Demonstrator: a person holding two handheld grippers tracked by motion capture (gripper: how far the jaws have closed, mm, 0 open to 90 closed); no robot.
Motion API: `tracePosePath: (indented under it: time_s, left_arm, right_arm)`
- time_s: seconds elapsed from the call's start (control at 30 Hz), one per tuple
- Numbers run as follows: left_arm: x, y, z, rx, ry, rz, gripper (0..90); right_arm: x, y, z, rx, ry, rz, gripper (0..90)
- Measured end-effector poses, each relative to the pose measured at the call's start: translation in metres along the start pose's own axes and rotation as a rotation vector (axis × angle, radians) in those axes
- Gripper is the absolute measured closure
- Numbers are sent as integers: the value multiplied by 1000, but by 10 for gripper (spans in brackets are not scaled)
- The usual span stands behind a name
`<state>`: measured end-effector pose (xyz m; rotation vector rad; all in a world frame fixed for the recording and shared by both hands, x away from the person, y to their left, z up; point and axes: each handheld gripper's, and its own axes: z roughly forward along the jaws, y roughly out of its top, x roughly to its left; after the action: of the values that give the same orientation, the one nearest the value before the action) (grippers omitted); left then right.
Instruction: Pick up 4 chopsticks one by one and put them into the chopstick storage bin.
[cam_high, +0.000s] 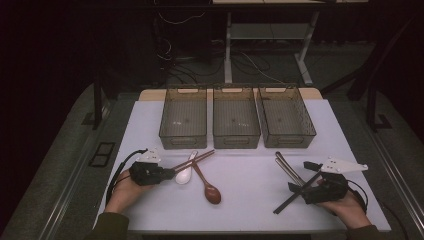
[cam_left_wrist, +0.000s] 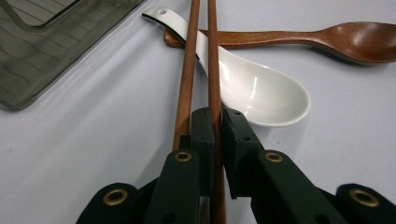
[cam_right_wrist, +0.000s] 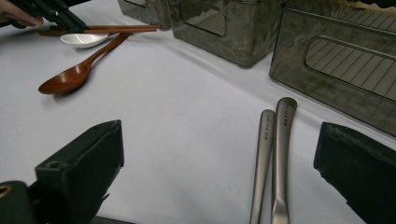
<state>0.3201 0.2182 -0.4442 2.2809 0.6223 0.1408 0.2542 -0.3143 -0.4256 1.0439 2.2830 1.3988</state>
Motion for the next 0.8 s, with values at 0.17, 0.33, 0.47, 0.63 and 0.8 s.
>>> tracePosePath:
  time_s: [0.17, 0.33, 0.47, 0.63, 0.8]
  left_arm:
    - [0, 0, -1, -2, 1, -1, 827]
    - [0, 1, -1, -10, 2, -3, 829]
    - [1, 1, -4, -28, -1, 0, 831]
    - [1, 1, -8, -47, 2, -12, 832]
    - [0, 3, -12, -69, 9, -13, 832]
  right_arm:
    - [0, -1, 2, 6, 7, 2, 12]
    - [0, -4, 4, 5, 23, 16, 12]
    - [2, -6, 4, 4, 15, 36, 12]
    - [6, -11, 7, 28, 27, 18, 12]
    - [8, -12, 11, 42, 36, 13, 12]
